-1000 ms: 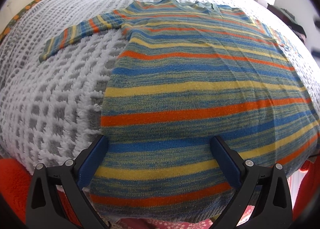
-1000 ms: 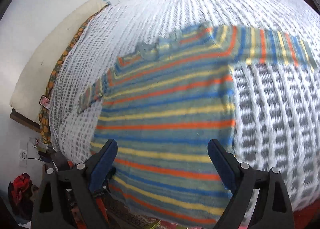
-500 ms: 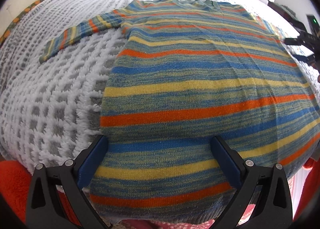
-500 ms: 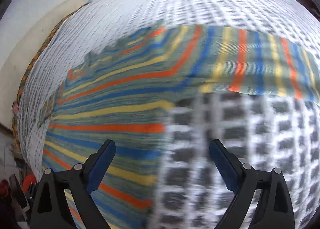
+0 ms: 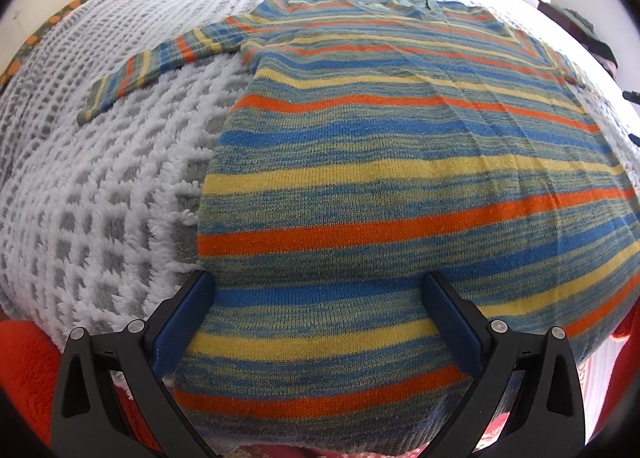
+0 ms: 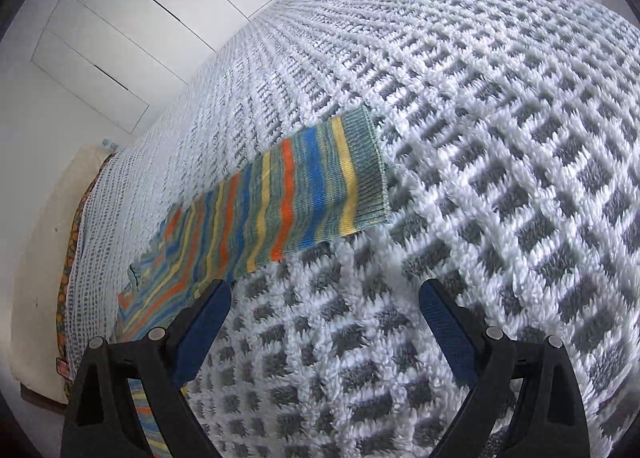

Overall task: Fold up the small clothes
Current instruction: 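Move the right gripper to the folded sleeve cuff while the left gripper rests on the hem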

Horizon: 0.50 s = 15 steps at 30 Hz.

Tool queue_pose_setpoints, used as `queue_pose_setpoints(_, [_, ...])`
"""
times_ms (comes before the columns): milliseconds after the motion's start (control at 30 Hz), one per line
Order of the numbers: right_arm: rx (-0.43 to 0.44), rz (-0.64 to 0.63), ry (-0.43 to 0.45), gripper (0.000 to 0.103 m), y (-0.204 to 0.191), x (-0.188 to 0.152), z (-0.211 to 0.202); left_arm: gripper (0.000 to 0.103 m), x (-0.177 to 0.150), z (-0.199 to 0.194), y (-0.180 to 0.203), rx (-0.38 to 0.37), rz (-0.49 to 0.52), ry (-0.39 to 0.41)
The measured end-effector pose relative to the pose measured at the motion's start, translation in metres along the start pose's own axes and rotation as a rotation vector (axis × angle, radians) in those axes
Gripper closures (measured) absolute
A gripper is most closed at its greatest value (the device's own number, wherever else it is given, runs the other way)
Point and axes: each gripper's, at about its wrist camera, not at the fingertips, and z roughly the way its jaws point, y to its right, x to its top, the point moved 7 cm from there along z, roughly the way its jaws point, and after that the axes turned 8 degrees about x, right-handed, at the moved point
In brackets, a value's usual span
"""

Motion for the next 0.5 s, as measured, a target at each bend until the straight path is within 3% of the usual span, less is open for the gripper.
queue_pose_setpoints(333, [0.010, 0.021, -0.001, 0.008, 0.014, -0.022, 0.007, 0.000, 0.000, 0.000, 0.000, -0.002, 0.000, 0.000])
queue_pose_setpoints(500, [0.060, 0.021, 0.033, 0.006, 0.023, -0.031, 0.009, 0.000, 0.000, 0.000, 0.000, 0.000, -0.001, 0.000])
